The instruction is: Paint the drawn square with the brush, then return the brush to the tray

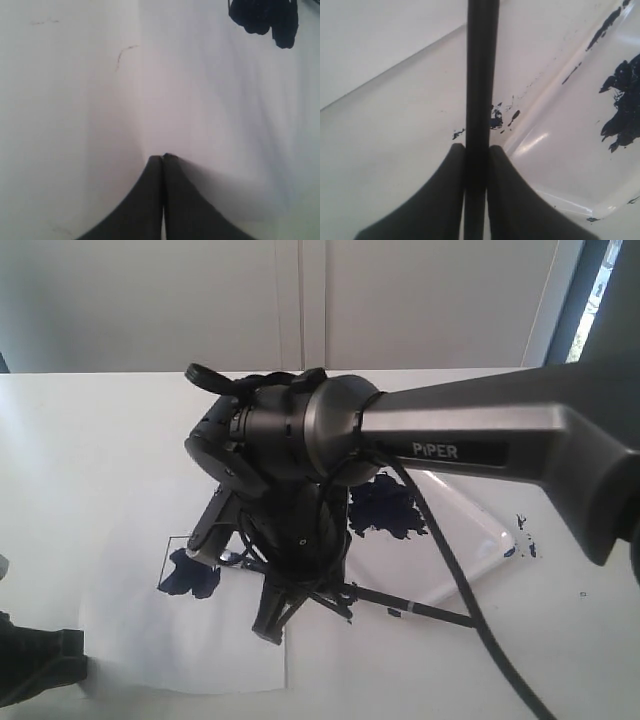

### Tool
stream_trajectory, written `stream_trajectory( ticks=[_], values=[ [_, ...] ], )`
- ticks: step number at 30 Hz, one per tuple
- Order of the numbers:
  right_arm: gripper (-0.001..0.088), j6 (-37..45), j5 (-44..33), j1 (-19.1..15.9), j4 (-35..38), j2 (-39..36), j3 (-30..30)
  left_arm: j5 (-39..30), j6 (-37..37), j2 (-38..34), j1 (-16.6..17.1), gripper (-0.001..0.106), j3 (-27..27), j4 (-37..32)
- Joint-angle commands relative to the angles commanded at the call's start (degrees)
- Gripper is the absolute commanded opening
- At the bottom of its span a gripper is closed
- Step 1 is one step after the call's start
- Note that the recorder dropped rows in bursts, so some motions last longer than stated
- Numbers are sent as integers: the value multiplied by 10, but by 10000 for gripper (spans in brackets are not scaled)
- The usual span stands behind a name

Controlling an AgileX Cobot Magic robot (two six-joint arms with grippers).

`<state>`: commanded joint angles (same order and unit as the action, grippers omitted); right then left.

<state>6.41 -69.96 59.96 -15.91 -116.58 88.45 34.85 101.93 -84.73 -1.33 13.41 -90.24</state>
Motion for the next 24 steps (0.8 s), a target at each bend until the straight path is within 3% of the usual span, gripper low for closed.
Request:
stream_trajectory(
  ticks=[11, 24],
  values=[
    [0, -68, 16, 0, -57, 50, 0, 0, 0, 0, 0, 0, 0, 0],
    [0, -76, 48, 0, -72, 68, 0, 0, 0, 0, 0, 0, 0, -1]
  ],
)
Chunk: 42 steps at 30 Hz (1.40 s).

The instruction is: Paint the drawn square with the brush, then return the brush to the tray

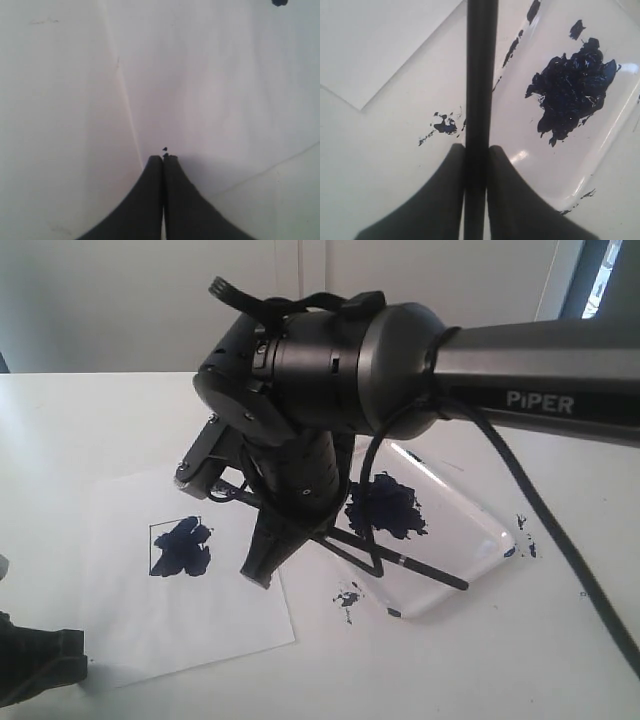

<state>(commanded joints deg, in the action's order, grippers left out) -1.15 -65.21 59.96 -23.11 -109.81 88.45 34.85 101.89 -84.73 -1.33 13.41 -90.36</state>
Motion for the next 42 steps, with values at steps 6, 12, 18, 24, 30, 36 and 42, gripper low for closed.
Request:
stream_trajectory(
  ticks=[6, 12, 18, 24, 30, 36, 42],
  values=[
    [0, 15, 40, 0, 49, -4, 0, 0, 0, 0, 0, 0, 0, 0],
    [0, 16, 45, 0, 56, -48, 0, 0, 0, 0, 0, 0, 0, 0],
    [0, 25, 52, 0, 59, -102, 1, 0, 0, 0, 0, 0, 0, 0],
    [0, 25, 84, 0, 84, -108, 6, 0, -1, 0, 0, 0, 0, 0],
    [0, 25, 77, 5, 98, -108, 42, 0, -1, 0, 0, 0, 0, 0],
    [0, 28, 71, 11, 97, -125, 57, 0, -1, 0, 0, 0, 0, 0],
    [0, 28, 72, 11, 102, -154, 57, 0, -3, 0, 0, 0, 0, -1]
  ],
)
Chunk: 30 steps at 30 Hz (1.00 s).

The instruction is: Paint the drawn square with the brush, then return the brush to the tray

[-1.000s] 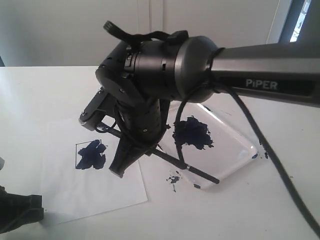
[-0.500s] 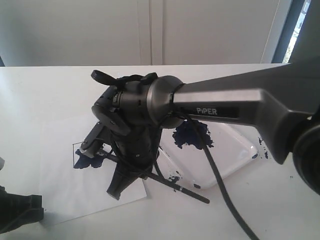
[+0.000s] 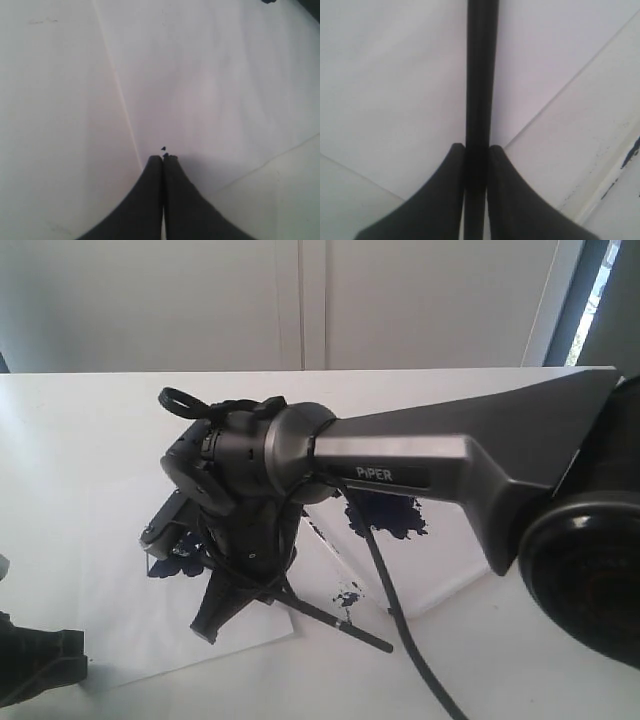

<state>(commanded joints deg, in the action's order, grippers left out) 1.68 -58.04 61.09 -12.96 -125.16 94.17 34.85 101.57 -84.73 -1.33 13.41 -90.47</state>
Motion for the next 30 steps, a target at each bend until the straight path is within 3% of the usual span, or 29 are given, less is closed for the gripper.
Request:
stream_trajectory(
  ticks=[12, 18, 30],
  values=[
    [0, -9, 11, 0, 4, -1, 2, 0, 0, 0, 0, 0, 0, 0],
    [0, -49, -3, 0, -11, -3, 31, 0, 0, 0, 0, 0, 0, -4],
    [0, -28, -58, 0, -19, -11, 47, 2, 0, 0, 0, 0, 0, -6]
  ],
)
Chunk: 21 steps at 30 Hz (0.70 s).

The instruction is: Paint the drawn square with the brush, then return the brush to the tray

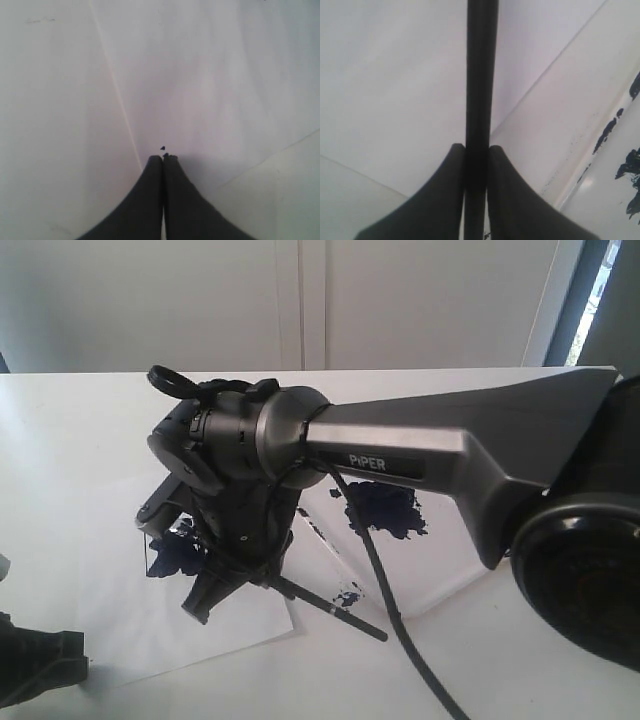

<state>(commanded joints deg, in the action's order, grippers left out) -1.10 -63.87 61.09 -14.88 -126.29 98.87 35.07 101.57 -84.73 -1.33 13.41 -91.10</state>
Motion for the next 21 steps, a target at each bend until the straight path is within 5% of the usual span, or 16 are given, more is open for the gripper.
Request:
stream_trajectory(
  ticks=[21],
  values=[
    [0, 2, -53, 14, -2, -39, 58, 2, 0, 0, 0, 0, 0, -2]
  ],
)
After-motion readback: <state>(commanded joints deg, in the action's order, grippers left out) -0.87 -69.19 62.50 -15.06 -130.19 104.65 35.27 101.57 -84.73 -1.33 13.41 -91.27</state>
